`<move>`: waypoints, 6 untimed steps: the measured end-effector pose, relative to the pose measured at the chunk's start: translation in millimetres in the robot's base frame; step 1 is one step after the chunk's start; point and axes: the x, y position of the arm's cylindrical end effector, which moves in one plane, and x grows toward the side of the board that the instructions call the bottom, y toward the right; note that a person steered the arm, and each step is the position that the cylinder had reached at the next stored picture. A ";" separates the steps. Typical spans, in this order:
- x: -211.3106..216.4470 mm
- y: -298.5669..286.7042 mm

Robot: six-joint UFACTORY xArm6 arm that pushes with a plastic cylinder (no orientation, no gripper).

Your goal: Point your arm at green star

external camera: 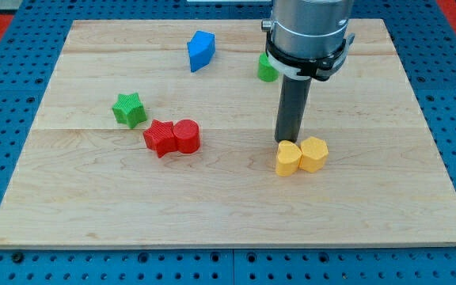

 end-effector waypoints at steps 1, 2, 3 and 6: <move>-24.4 0.0; -41.9 0.0; -64.7 -3.2; -86.1 -66.6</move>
